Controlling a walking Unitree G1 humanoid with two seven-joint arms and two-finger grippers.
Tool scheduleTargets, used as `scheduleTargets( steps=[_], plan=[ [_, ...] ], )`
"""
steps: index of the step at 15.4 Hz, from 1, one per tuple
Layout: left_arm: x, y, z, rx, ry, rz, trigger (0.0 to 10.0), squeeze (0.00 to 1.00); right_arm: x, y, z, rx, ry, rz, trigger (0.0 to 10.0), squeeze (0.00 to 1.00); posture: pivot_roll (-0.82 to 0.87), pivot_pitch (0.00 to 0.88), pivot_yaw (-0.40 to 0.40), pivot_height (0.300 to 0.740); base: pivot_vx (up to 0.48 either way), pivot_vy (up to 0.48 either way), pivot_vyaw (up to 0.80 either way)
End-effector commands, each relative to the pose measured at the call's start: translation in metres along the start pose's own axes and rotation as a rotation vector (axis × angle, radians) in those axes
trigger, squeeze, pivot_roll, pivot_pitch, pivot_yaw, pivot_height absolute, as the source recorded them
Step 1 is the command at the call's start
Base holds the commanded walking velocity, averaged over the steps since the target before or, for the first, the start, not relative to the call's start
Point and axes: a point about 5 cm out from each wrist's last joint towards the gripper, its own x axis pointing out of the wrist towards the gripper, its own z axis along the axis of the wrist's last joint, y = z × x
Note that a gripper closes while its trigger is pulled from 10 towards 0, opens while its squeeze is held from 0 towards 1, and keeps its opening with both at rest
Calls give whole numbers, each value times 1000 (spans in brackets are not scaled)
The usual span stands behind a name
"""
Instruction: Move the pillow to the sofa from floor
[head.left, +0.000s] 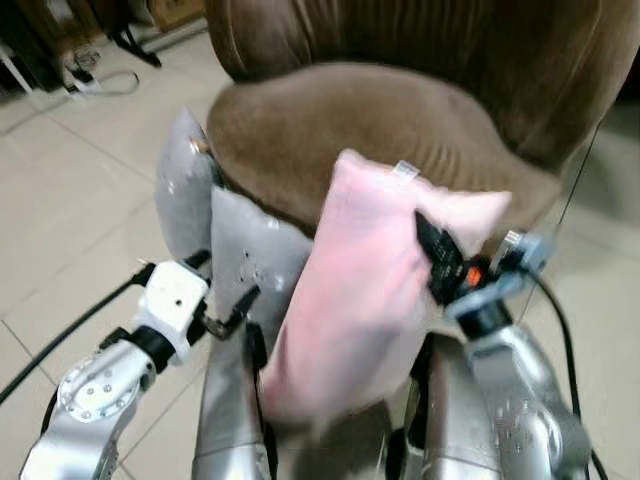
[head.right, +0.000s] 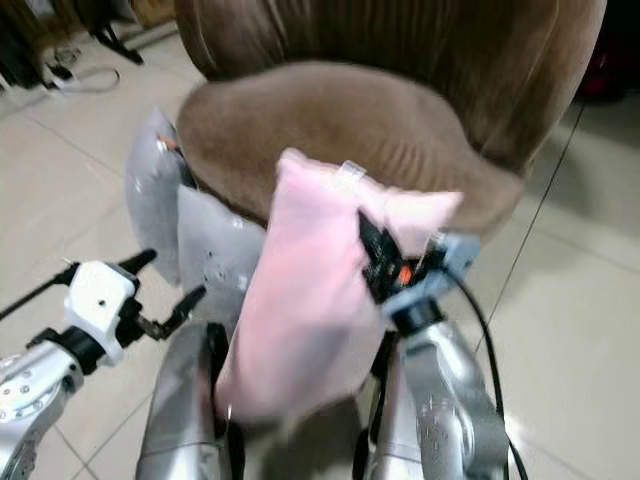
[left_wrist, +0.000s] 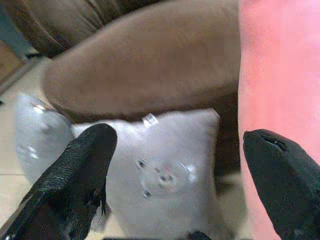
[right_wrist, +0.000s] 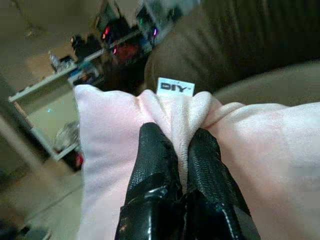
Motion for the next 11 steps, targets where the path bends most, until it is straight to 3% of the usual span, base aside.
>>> scheduleTargets(
  steps=[1, 4, 6, 9, 11],
  plan=[
    [1, 6, 1, 11, -9, 47, 10000, 0, 6, 1, 16, -52, -69, -28, 10000, 0, 26, 0, 47, 511, 0, 0, 0],
    [10, 8, 8, -12, -53, 133, 10000, 0, 16, 0, 42, -92, -155, -57, 10000, 0, 2, 0, 40, 541, 0, 0, 0],
    [14, 11, 6, -23, -50, 208, 10000, 0, 21, 1, 48, -120, -169, -76, 10000, 0, -1, 0, 14, 561, 0, 0, 0],
    [17, 16, 7, -60, -52, 286, 10000, 0, 28, 8, 39, -116, -133, -65, 10000, 0, 18, 0, -8, 591, 0, 0, 0],
    [25, 11, 5, -8, -38, 287, 10000, 0, 33, 0, 28, -129, -106, -129, 10000, 0, 11, 0, 10, 616, 0, 0, 0]
  ],
)
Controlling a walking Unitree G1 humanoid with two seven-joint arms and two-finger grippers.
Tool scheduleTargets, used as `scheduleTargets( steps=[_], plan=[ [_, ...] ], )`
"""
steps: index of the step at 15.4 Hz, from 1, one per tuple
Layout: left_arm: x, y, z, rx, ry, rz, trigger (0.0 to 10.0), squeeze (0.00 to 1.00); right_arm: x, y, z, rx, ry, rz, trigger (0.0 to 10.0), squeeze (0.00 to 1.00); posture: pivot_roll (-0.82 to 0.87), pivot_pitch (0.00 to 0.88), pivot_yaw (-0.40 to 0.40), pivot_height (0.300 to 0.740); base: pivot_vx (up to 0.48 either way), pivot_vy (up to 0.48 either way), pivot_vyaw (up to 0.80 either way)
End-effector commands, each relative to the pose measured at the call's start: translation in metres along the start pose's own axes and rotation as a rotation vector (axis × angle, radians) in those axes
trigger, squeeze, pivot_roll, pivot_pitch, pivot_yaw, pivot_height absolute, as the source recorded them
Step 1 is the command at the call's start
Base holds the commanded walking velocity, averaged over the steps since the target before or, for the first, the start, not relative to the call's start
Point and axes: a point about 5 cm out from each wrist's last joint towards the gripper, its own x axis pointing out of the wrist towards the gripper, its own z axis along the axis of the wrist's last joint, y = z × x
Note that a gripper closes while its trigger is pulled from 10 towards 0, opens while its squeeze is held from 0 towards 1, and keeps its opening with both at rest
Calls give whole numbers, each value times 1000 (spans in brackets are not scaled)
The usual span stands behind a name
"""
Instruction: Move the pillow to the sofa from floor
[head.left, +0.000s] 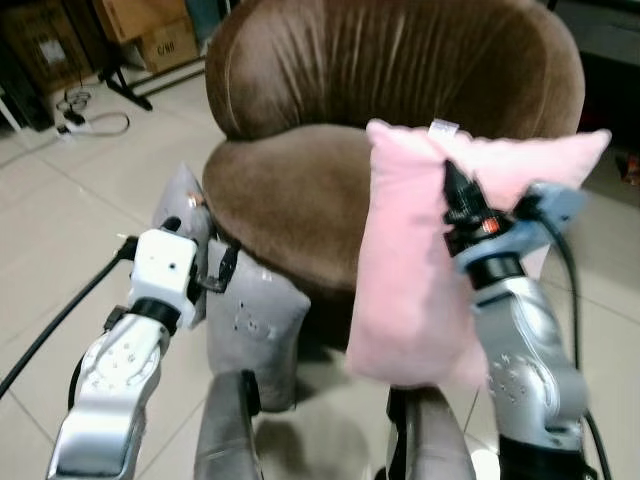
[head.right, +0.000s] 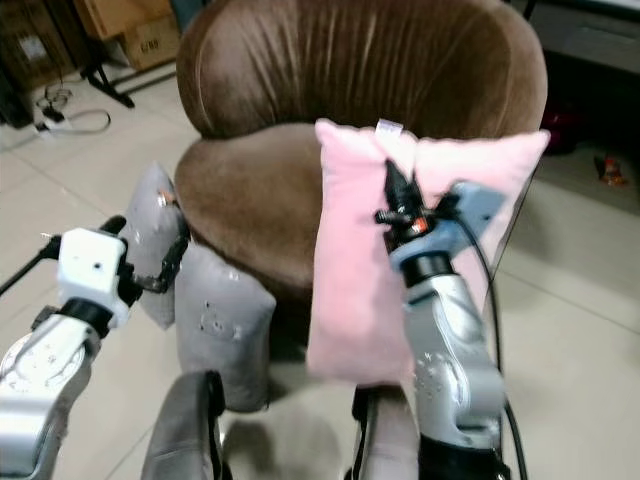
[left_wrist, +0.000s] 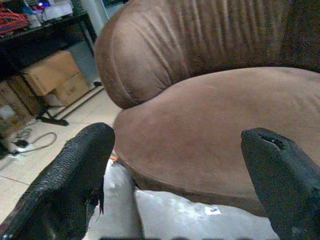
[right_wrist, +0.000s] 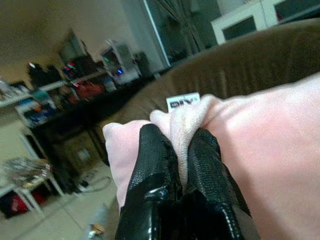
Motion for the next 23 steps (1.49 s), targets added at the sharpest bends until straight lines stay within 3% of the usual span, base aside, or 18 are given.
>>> scheduleTargets(
  steps=[1, 5, 8, 12, 16, 23],
  plan=[
    [2, -4, -4, 9, 11, 4, 10000, 0, 2, -2, 3, -32, -18, -29, 10000, 0, 1, 0, 18, 631, 0, 0, 0],
    [8, -9, -12, 32, 29, 1, 10000, 0, -3, -12, -3, -63, 5, -82, 10000, 0, -6, 0, 40, 666, 0, 0, 0],
    [11, -12, -11, -1, 24, 19, 10000, 0, -1, -16, -5, -70, 6, -108, 10000, 0, -8, 0, 41, 691, 0, 0, 0],
    [14, -15, -15, 19, 13, 12, 10000, 0, -16, -31, -22, -78, 74, -162, 10000, 0, -11, 0, 31, 736, 0, 0, 0],
    [17, -15, -13, 17, 2, 34, 10000, 0, -13, -32, -26, -32, 80, -168, 10000, 0, -17, 0, 30, 740, 0, 0, 0],
    [23, -18, -11, 28, -20, 3, 10000, 0, -15, -28, -22, -63, 53, -145, 10000, 0, -33, 0, 54, 740, 0, 0, 0]
  ],
)
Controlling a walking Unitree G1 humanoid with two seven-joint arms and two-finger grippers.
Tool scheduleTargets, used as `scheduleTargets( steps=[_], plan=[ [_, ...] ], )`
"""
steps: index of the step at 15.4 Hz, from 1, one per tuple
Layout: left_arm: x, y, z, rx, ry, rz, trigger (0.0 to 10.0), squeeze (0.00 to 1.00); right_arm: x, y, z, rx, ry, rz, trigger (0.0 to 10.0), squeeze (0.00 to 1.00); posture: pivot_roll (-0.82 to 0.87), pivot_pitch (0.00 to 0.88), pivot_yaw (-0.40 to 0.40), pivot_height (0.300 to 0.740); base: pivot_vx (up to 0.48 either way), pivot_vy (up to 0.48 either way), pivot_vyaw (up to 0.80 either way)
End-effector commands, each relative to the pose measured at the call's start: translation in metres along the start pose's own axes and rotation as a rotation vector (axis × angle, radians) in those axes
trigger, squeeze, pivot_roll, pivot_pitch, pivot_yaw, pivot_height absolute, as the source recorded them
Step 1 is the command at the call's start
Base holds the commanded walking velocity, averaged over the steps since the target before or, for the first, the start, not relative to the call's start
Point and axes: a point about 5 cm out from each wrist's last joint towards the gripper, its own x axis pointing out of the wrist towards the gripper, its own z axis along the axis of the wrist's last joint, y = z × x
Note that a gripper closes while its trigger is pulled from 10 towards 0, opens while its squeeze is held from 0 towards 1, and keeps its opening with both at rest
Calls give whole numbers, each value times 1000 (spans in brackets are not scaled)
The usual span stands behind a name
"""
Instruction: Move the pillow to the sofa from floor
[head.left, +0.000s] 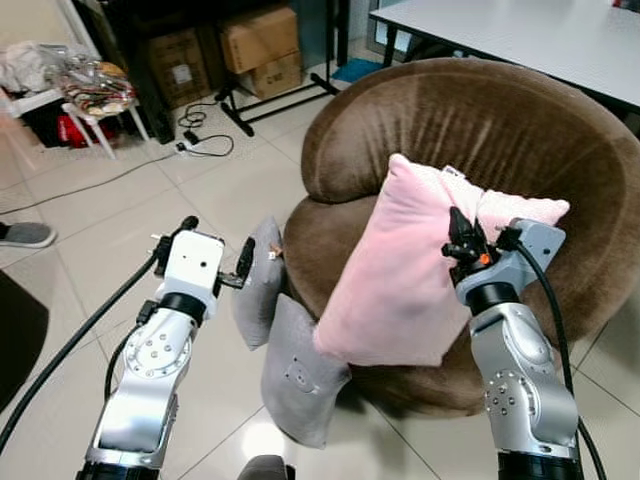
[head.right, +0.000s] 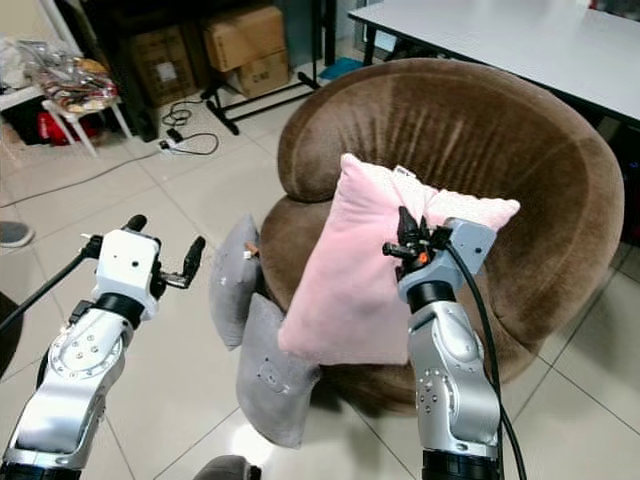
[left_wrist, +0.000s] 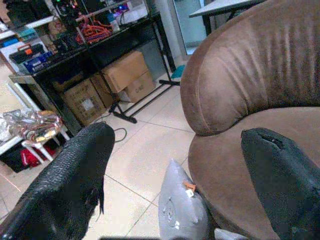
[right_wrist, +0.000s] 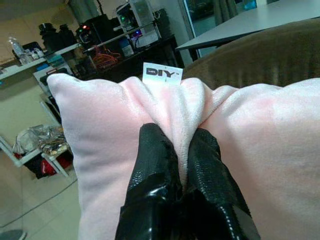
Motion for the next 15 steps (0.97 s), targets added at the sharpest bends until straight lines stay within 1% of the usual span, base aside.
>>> scheduleTargets(
  steps=[1, 2, 4, 7, 9, 11, 15],
  plan=[
    [2, -2, 1, 8, -3, -14, 10000, 0, 0, 4, 11, -6, -67, 24, 10000, 0, -33, 0, 54, 740, 0, 0, 0],
    [3, -2, 0, 8, -3, -15, 10000, 0, 0, 3, 12, -15, -73, 11, 10000, 0, -33, 0, 56, 740, 0, 0, 0],
    [3, -2, 0, 8, -3, -16, 10000, 0, 0, 3, 12, -2, -74, 12, 10000, 0, -32, 0, 58, 740, 0, 0, 0],
    [5, -2, 0, 9, -5, -18, 10000, 0, 2, 6, 10, -30, -65, 29, 10000, 0, -29, 0, 55, 740, 0, 0, 0],
    [5, -2, 0, 3, -8, -13, 10000, 0, 5, 4, 8, -90, -48, -2, 10000, 0, -29, 0, 51, 740, 0, 0, 0],
    [5, -2, 1, 6, -14, -9, 10000, 0, 7, 2, 5, -118, -25, -14, 10000, 0, -26, 0, 45, 740, 0, 0, 0],
    [3, -2, 1, 15, -17, -6, 10000, 0, 8, 6, 3, -112, -21, 9, 10000, 0, -19, 0, 38, 740, 0, 0, 0]
  ],
)
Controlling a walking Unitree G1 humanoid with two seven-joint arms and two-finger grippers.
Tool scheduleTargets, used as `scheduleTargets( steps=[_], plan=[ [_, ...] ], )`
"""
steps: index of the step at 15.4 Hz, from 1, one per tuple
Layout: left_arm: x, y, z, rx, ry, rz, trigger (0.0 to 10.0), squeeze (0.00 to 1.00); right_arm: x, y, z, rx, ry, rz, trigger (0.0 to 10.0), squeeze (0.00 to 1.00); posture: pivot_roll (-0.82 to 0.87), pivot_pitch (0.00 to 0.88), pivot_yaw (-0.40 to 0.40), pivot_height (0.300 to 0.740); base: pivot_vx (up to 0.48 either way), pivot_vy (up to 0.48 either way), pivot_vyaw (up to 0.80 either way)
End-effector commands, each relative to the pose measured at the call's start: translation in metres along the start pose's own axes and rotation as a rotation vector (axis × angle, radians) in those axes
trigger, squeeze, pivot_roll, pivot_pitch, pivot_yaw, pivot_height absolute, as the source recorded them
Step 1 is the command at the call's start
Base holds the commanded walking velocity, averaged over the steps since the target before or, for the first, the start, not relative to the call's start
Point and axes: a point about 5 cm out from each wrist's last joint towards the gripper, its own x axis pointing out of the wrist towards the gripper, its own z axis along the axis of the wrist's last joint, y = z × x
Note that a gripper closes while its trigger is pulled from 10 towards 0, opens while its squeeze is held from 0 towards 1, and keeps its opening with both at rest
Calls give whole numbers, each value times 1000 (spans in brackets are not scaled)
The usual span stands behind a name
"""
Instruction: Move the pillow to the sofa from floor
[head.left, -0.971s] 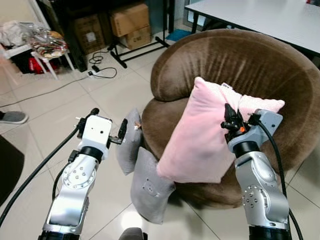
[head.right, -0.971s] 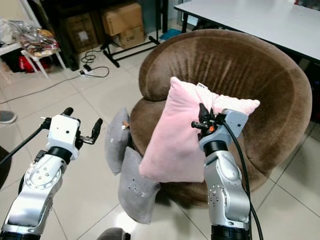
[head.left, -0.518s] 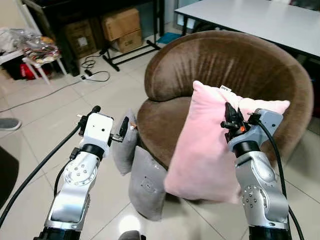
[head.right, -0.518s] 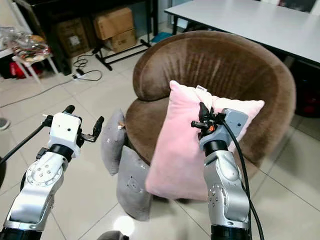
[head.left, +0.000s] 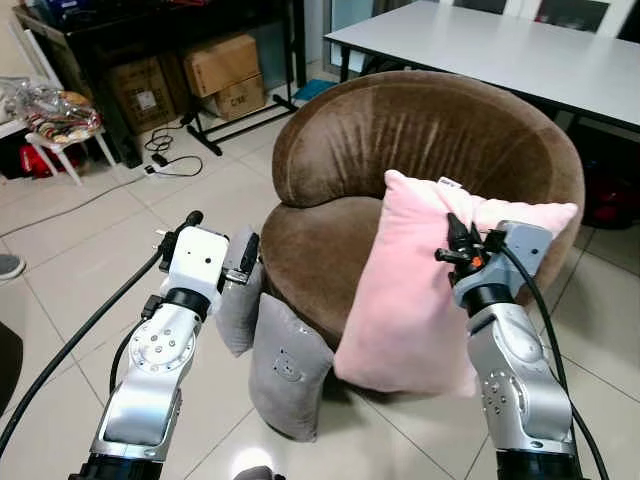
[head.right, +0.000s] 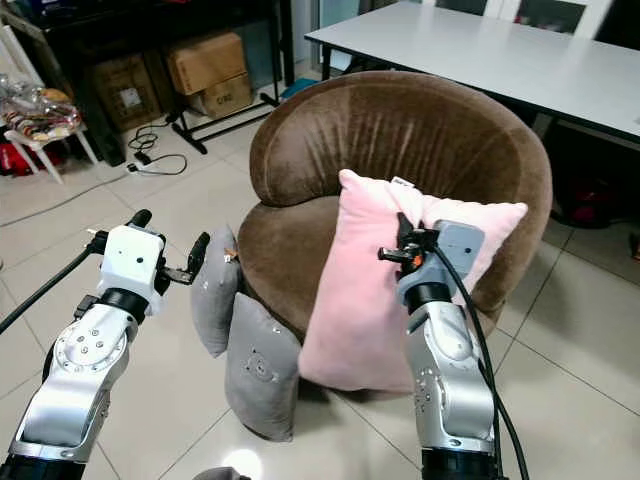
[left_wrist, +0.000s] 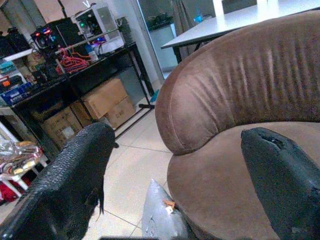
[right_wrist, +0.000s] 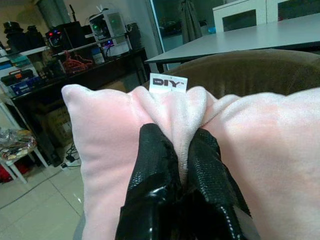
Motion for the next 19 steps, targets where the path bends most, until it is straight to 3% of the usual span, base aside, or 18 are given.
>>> scheduleTargets(
  steps=[1, 19],
  plan=[
    [-1, 0, -1, 5, 1, 4, 10000, 0, 5, 8, 12, -7, -57, 32, 10000, 0, -17, 0, 35, 740, 0, 0, 0],
    [0, 3, 0, -28, -6, 24, 10000, 0, 7, 11, 7, -20, -35, 65, 10000, 0, -10, 0, 24, 740, 0, 0, 0]
  ],
)
